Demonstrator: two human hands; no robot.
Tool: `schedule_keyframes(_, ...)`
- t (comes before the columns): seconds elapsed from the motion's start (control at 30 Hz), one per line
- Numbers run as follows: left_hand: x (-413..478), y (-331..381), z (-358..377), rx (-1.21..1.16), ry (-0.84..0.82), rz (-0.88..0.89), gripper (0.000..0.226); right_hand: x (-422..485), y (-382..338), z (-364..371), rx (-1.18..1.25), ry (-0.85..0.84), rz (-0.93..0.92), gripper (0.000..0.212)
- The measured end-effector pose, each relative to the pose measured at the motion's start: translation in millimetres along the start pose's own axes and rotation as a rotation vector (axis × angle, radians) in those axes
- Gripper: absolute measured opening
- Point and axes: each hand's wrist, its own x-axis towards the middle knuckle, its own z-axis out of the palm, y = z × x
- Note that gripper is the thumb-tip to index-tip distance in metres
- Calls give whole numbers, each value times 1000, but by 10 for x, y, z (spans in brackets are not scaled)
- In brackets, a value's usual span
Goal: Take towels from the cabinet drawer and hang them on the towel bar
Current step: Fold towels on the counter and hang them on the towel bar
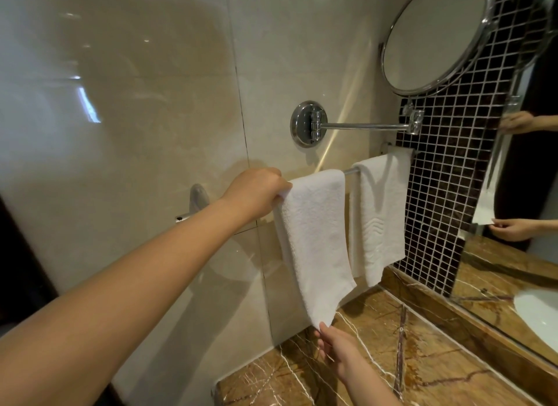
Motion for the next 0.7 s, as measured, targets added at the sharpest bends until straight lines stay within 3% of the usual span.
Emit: schedule_keyframes(0.7, 187, 138, 131, -5, 38, -14, 14, 99, -96, -103, -1, 51, 2, 31)
